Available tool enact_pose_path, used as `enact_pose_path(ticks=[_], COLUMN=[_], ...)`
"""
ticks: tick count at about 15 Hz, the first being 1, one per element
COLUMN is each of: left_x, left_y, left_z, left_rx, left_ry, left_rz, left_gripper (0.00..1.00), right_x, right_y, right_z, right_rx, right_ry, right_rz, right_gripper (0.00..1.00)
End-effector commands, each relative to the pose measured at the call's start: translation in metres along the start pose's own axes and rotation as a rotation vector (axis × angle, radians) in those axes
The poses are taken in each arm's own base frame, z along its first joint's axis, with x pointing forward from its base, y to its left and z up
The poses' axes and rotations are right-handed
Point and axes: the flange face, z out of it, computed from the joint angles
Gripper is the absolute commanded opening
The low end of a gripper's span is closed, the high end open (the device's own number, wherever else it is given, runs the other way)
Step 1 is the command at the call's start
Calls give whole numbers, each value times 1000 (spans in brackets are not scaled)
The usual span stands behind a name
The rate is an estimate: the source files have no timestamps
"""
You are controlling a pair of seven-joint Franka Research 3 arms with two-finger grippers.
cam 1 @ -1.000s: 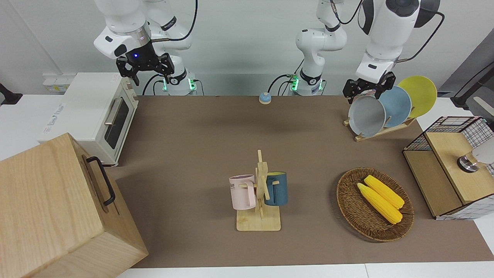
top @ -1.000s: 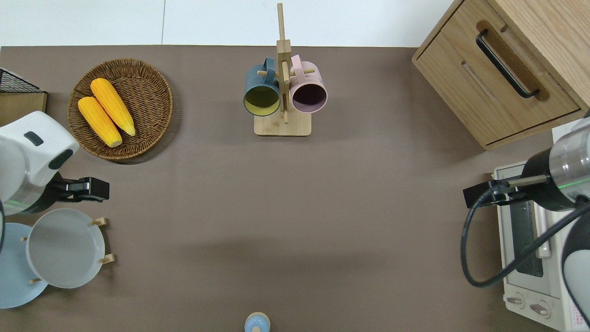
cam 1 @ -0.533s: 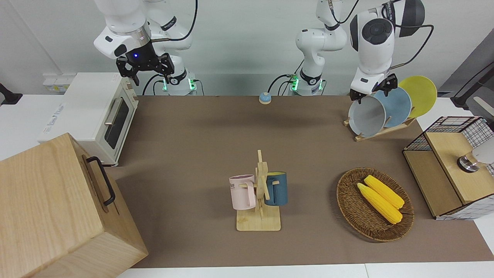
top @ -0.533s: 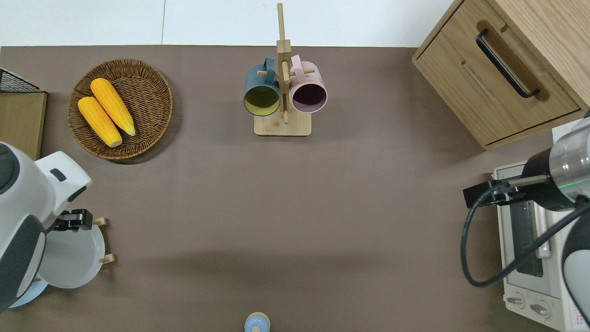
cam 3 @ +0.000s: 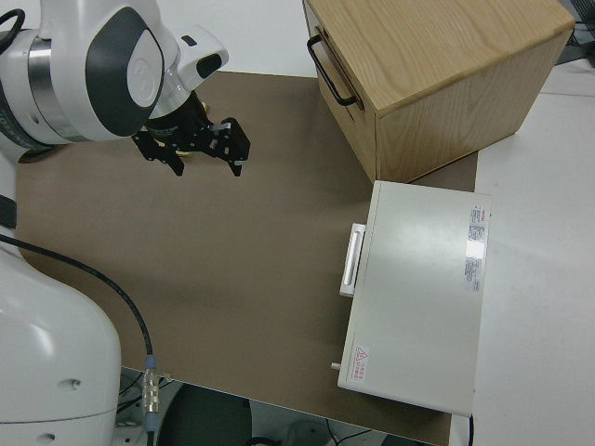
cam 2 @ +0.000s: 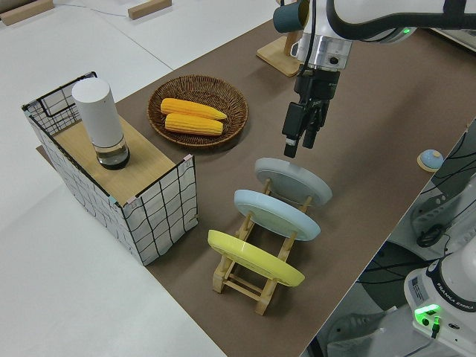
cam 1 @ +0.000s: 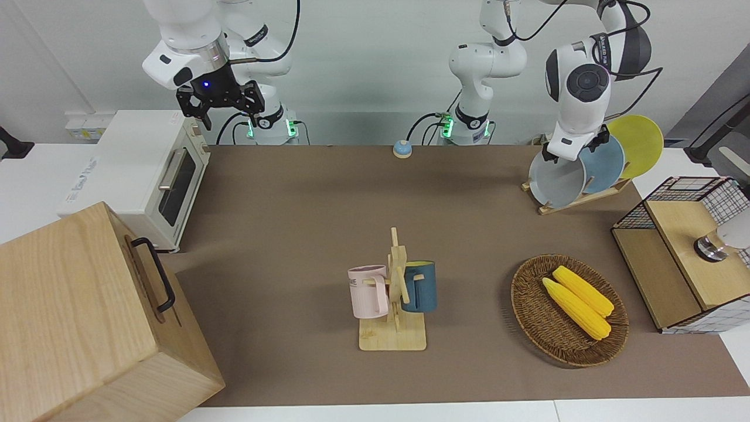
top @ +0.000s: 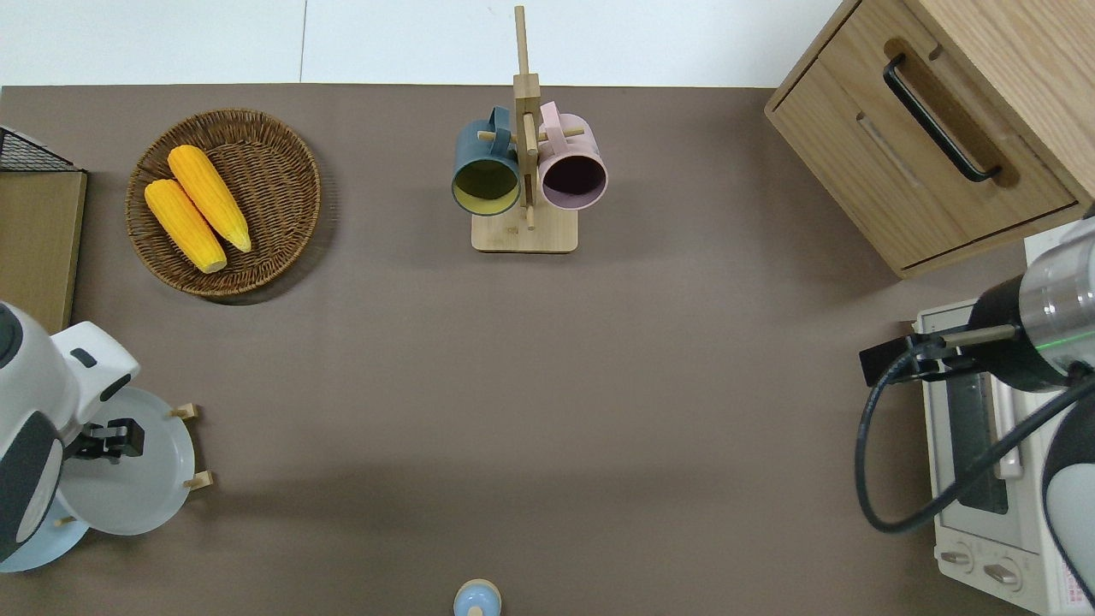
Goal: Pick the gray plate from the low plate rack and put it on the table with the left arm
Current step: 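Grasp the rim of the front gray plate with the left gripper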
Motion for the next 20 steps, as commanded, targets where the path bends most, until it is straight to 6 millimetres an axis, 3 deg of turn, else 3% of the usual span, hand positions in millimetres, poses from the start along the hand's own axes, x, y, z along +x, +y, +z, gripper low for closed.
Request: enact_pose_path(ticks=[1,3,11,12,14,16,20], left_x=[0,1,8,9,9,9,10], left_y=[-2,-3,-11,-10,-10,-10,-10], left_z=[12,13,33,35,37,39,40], left_rx=[7,3,-7,-10,-12,-14,-25], left_ry=[1,-1,-28,-25,-30,-35,-37], left_rz=[-3,-4,-18,-18,-20,-19,-23], left_gripper=[689,573,566,531,194,15,0], right_x=[-4,-4,-4,-4,-4,-4,-4], right_y=[4,3,3,4,3,4,4], right_z=[-4,-4,-4,-4,-4,-4,-4], right_rx=[4,4,4,4,4,4,4], right_ry=[-5,-5,-5,-5,-5,-5,-5], right_rz=[4,3,3,4,1,4,4], right_gripper=[987,990,990,987,987,990,990])
